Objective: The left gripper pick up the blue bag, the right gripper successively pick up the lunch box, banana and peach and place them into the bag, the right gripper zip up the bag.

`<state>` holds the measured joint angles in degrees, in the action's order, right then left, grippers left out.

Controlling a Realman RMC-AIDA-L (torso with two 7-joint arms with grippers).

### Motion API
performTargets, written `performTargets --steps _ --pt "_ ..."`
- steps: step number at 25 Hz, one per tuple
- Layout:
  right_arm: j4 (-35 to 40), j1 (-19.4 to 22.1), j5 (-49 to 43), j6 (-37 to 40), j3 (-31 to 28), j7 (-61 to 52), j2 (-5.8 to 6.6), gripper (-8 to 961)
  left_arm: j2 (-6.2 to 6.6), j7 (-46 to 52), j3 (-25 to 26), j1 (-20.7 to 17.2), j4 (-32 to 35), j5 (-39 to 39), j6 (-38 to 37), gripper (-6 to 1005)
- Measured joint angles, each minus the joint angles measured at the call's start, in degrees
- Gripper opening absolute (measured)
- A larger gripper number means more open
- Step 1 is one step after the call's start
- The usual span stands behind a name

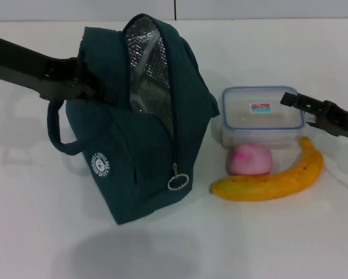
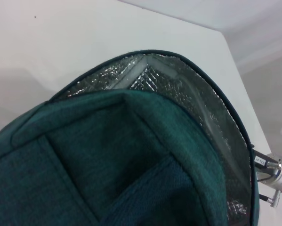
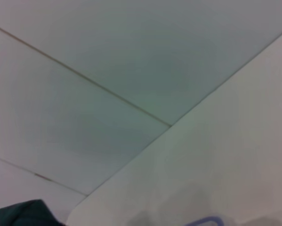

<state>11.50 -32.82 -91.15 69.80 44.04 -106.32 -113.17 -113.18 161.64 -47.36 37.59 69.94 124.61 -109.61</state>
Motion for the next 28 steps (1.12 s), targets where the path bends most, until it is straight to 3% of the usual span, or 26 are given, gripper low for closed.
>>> performTargets --steps 13,28 --pt "0.3 0.7 0.8 8.3 -0.2 -3.8 1.42 788 -0.51 -0.9 0.4 -0.7 -0.4 -0.1 0.1 40" --pt "0.0 0.5 1.3 7.2 -0.3 -6.6 0.54 780 -0.87 -0.9 0.4 -0.6 -1.2 -0.1 0.2 40"
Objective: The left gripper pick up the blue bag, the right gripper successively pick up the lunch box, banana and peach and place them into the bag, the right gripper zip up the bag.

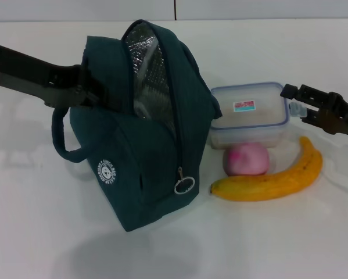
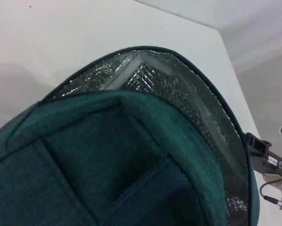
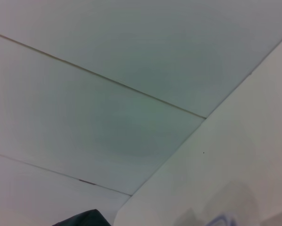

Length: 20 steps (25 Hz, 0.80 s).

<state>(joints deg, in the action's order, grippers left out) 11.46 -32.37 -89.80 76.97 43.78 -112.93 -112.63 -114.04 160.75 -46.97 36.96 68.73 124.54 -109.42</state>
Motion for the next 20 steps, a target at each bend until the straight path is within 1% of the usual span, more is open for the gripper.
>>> performTargets --steps 1,6,17,20 --pt "0.0 0.0 0.0 -0.1 0.0 -0.1 -0.12 780 0.00 0.0 0.0 0.0 0.0 0.0 0.0 40" --pt "0.3 0.0 0.6 -0.2 0.0 -0.1 -0.42 564 0.03 0.0 -0.1 -0.1 0.0 0.0 0.0 40" --pt "0.3 -0.7 1.3 0.0 0.3 -0.2 -0.57 423 -0.20 0.0 -0.3 0.0 -0.1 0.1 0.1 40" --pt "0.4 -0.7 1.3 0.3 0.5 -0.1 -0.77 419 -0.21 0.0 -0.3 0.0 -0.1 0.1 0.1 40"
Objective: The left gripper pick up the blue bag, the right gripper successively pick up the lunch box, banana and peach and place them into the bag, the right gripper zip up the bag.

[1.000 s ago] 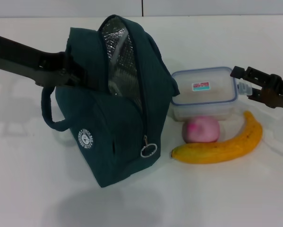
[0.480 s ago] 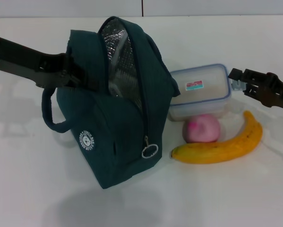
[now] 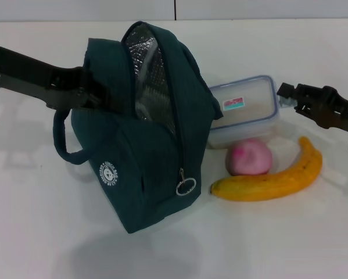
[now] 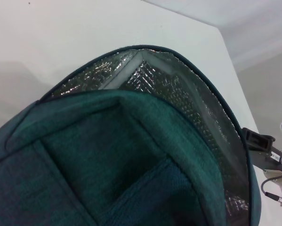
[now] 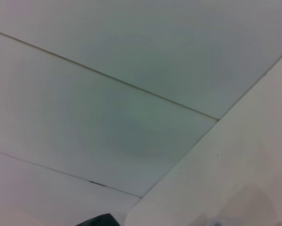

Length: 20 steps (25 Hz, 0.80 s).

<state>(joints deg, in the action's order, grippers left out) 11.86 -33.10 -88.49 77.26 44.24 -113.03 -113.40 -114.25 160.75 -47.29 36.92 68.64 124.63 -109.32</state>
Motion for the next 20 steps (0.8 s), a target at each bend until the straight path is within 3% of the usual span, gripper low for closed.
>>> performTargets --steps 3,8,14,20 --pt "0.2 -0.1 -0.2 0.0 0.1 0.2 -0.27 415 0.00 0.0 0.0 0.0 0.0 0.0 0.0 40" --pt "0.2 0.1 0.1 -0.2 -0.3 0.3 -0.61 227 0.00 0.0 0.0 0.0 0.0 0.0 0.0 40" --pt "0.4 1.3 2.5 0.1 -0.5 0.4 -0.68 96 0.00 0.0 0.1 0.0 0.0 0.0 -0.1 40" --pt "1.0 3.8 6.8 1.3 -0.5 0.6 -0.67 96 0.06 0.0 0.3 -0.2 0.0 -0.5 -0.3 40"
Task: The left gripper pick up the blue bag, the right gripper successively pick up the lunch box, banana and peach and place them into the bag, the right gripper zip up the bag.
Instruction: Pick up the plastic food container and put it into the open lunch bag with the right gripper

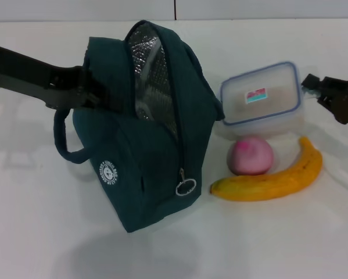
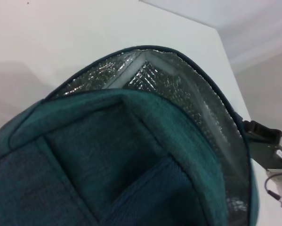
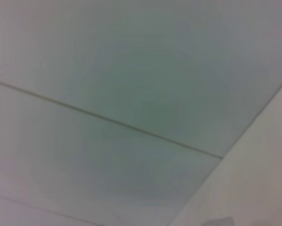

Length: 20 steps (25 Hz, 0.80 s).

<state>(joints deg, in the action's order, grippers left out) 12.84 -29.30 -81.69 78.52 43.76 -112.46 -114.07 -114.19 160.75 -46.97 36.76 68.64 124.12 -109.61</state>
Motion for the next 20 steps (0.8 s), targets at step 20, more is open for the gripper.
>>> performTargets --steps 20 --pt "0.7 4.1 5.5 19.1 -10.2 -1.1 0.88 96 0.45 -0.4 -0.7 -2.1 0.1 -6.4 -2.3 39"
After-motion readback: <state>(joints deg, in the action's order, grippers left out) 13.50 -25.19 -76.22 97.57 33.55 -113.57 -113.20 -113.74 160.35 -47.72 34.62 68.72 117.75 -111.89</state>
